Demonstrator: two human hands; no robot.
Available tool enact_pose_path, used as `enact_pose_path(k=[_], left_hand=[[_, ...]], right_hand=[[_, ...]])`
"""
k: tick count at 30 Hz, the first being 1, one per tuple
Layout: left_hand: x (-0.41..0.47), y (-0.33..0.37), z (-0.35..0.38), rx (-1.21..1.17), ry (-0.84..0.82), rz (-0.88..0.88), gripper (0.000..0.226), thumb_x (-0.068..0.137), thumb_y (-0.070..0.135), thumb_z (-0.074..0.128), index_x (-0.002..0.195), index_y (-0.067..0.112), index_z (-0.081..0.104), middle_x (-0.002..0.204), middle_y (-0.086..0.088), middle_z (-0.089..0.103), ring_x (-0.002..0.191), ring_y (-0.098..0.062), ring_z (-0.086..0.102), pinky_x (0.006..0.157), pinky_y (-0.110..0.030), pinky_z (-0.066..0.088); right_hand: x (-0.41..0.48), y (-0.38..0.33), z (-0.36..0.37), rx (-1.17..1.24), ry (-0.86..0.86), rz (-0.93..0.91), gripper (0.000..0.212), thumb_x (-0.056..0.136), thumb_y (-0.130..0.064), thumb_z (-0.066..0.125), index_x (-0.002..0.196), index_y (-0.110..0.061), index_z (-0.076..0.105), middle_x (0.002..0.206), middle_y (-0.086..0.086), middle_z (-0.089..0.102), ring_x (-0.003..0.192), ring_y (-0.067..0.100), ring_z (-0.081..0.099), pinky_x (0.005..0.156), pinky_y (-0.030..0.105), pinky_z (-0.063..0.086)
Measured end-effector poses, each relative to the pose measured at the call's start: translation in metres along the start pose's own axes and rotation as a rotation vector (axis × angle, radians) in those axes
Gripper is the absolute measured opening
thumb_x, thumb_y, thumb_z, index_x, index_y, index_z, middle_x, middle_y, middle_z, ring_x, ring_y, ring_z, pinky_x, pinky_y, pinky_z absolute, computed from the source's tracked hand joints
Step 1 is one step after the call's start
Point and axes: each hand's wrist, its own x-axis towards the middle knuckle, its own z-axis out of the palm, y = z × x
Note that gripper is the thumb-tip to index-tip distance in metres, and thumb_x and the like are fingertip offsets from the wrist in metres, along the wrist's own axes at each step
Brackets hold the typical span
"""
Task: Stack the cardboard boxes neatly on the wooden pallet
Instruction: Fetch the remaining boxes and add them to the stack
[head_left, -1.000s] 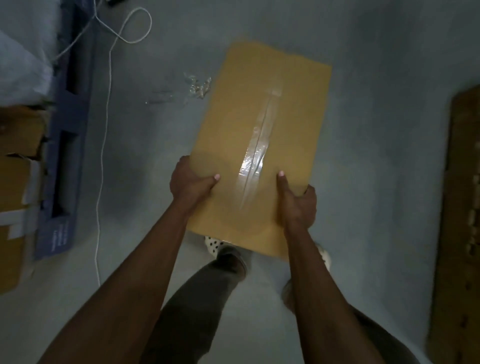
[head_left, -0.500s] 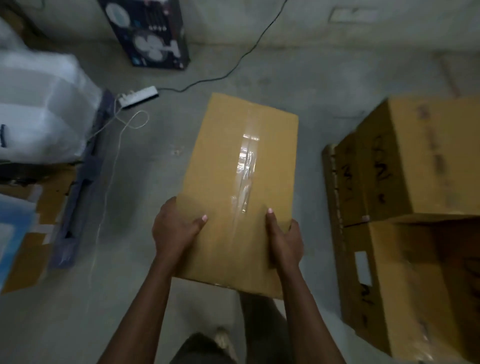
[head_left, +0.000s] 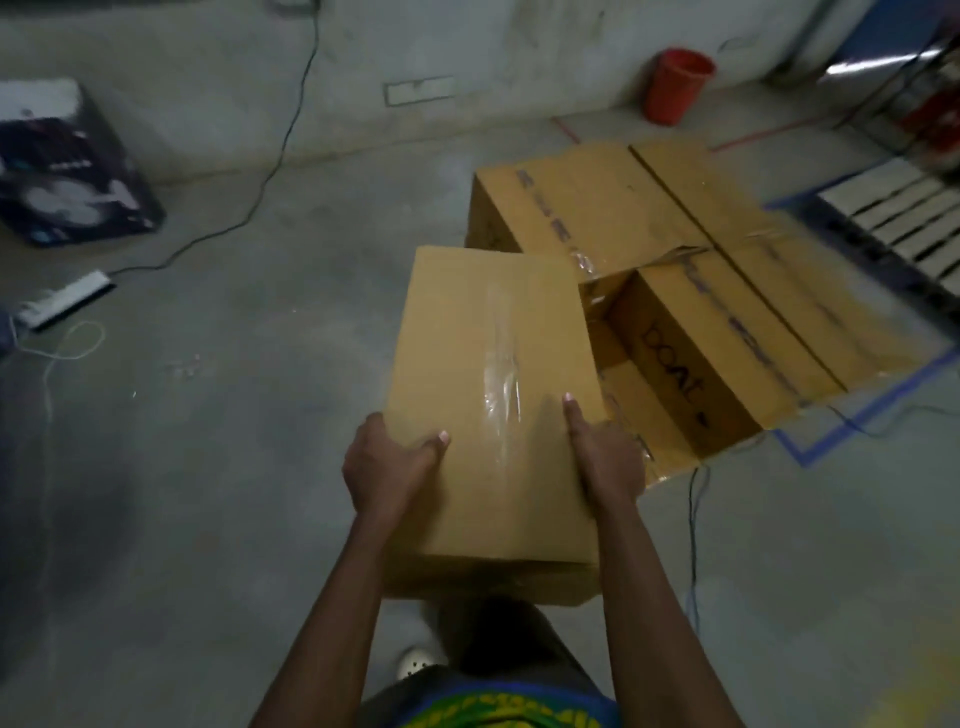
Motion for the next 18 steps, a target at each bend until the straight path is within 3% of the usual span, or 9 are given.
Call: enact_pose_path(k=[4,11,18], left_hand=[[-0.052,0.027,0.044,-0.021,-0.040,0.068,0.085,0.076,0.067,0.075,0.138,0.015,0.052,0.136,-0.007,0.060,0.122,-0.031,0.059,0.099,-0.046,0.053],[-0.100,0.074,0.146,-0.025,-0.051,0.096,0.083,0.077,0.065,0.075,0.139,0.016,0.050,0.136,-0.006,0.059,0.122,-0.031,0.058,0.099,-0.048,0.053],[-0.095,0.116,0.301,0.007,-0.054,-0.033,0.079,0.080,0.050,0.079,0.143,0.012,0.048,0.139,-0.010,0.057,0.126,-0.036,0.054,0.102,-0.049,0.049]], right_hand=[[0.015,0.045,-0.055,0.035,0.081,0.037,0.093,0.084,-0.085,0.047,0.143,-0.012,0.049,0.141,0.014,0.056,0.128,0.038,0.053,0.099,0.050,0.044],[0.093,0.111,-0.119,0.018,0.095,0.078,0.095,0.083,-0.087,0.042,0.143,-0.014,0.050,0.140,0.013,0.057,0.127,0.036,0.054,0.101,0.050,0.044],[0.246,0.169,-0.140,-0.014,-0.021,0.036,0.097,0.082,-0.088,0.043,0.144,-0.013,0.048,0.142,0.013,0.056,0.128,0.036,0.053,0.104,0.053,0.042]])
